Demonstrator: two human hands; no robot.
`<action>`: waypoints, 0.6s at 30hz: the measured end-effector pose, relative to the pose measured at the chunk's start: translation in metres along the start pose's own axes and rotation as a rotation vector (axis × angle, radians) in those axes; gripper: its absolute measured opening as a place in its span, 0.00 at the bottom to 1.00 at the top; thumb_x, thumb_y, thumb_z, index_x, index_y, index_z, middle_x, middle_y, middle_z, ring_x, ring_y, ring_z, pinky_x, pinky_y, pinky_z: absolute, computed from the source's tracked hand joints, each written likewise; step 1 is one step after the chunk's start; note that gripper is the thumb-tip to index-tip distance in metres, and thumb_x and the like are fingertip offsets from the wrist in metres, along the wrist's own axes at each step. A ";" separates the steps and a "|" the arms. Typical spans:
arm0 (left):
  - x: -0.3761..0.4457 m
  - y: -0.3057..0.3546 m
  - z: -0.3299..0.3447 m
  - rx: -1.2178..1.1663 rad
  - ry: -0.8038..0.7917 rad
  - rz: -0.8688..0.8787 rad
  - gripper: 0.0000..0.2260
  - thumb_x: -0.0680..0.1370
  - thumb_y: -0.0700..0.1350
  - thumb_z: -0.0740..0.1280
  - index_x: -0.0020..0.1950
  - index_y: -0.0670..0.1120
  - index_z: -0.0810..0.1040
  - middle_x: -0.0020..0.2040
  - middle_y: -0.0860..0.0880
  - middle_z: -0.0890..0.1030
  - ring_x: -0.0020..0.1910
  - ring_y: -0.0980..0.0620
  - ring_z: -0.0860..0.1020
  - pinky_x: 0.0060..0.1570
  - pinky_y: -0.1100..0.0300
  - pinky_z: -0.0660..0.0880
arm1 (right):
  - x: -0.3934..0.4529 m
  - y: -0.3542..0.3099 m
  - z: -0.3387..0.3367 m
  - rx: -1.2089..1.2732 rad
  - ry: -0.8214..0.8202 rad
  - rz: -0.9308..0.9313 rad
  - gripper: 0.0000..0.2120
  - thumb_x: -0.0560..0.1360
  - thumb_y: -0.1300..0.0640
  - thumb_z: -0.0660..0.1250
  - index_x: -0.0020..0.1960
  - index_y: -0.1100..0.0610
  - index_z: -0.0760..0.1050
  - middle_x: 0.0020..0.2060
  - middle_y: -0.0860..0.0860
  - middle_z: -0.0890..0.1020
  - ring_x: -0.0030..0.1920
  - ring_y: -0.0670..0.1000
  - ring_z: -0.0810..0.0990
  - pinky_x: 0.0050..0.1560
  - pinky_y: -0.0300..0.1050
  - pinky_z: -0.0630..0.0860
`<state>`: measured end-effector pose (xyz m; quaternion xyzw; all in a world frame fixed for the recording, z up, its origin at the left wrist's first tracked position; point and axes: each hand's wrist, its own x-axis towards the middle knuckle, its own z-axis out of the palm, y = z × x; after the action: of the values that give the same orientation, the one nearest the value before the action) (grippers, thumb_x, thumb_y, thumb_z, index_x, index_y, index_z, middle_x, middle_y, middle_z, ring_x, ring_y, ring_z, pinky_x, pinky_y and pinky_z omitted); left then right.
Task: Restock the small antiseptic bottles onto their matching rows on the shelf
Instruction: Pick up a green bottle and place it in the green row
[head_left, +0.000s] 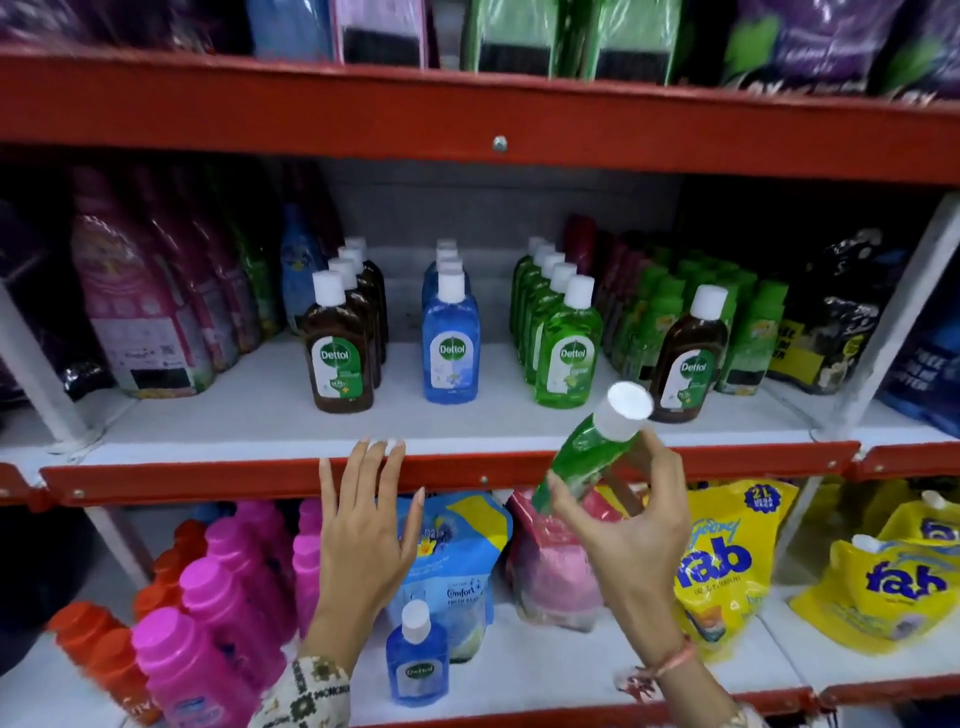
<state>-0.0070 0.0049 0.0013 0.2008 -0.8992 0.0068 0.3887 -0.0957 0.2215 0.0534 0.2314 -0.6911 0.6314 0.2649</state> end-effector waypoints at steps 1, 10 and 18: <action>0.000 -0.001 0.001 -0.004 -0.003 0.002 0.24 0.79 0.53 0.57 0.71 0.42 0.69 0.67 0.42 0.75 0.71 0.42 0.69 0.75 0.38 0.55 | 0.011 -0.007 0.000 0.011 0.017 -0.019 0.38 0.59 0.50 0.81 0.66 0.50 0.70 0.54 0.48 0.76 0.55 0.39 0.77 0.53 0.42 0.78; -0.001 -0.004 0.003 -0.008 0.016 0.028 0.24 0.78 0.53 0.57 0.71 0.43 0.70 0.66 0.43 0.76 0.70 0.44 0.70 0.73 0.39 0.56 | 0.090 0.002 0.030 -0.114 0.011 0.063 0.41 0.63 0.48 0.80 0.71 0.54 0.67 0.58 0.49 0.73 0.54 0.47 0.75 0.58 0.47 0.75; -0.001 -0.005 0.006 -0.008 0.070 0.049 0.23 0.78 0.52 0.56 0.70 0.42 0.71 0.65 0.42 0.77 0.70 0.45 0.68 0.74 0.39 0.56 | 0.103 0.032 0.046 -0.213 -0.054 0.129 0.37 0.63 0.48 0.79 0.68 0.55 0.71 0.52 0.50 0.72 0.57 0.55 0.75 0.53 0.42 0.68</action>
<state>-0.0085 -0.0005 -0.0048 0.1770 -0.8897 0.0197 0.4205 -0.1977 0.1802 0.0946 0.1739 -0.7746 0.5637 0.2281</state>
